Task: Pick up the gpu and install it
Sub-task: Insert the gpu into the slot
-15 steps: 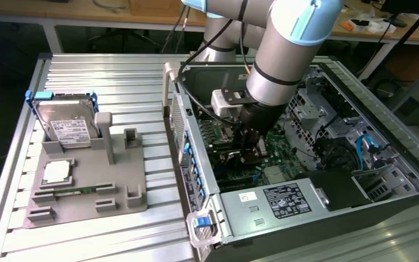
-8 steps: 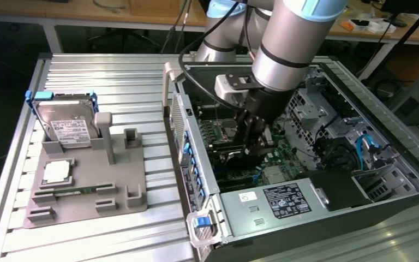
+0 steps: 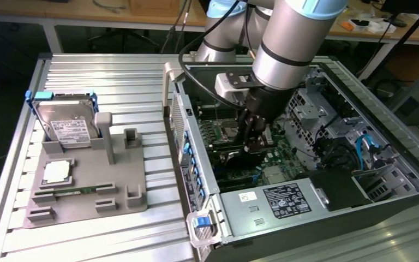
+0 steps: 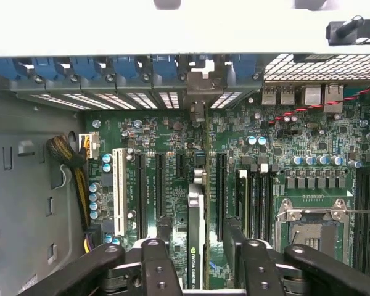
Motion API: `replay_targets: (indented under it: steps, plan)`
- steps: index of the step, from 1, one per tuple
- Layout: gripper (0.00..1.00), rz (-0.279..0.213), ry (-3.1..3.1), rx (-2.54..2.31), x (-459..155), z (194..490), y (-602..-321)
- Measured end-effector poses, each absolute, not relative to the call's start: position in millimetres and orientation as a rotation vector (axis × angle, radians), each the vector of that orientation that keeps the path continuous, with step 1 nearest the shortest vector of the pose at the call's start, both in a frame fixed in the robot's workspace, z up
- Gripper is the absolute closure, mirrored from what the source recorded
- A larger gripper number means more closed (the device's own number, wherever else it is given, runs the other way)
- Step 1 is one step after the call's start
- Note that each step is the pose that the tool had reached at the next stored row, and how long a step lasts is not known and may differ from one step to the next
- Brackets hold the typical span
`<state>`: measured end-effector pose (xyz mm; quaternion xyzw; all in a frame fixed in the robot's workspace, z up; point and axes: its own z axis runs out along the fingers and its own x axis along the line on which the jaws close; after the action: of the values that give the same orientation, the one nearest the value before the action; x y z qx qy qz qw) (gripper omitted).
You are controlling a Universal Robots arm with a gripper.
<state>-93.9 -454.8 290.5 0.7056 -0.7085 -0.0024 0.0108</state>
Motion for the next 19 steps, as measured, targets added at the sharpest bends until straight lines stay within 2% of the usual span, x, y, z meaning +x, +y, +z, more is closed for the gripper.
replay_targets:
  steps: [2, 4, 5, 6, 8, 19]
  plan:
    - [0.68, -0.008, -2.211, 2.202, -94, 290, -455]
    - [0.68, -0.008, -2.211, 2.202, -94, 290, -455]
    - [0.80, -0.008, -2.211, 2.202, -94, 291, -455]
    - [0.86, -0.008, -2.211, 2.202, -94, 290, -455]
    - [0.89, -0.008, -2.211, 2.202, -94, 291, -455]
    - [0.89, -0.008, -2.211, 2.202, -94, 274, -455]
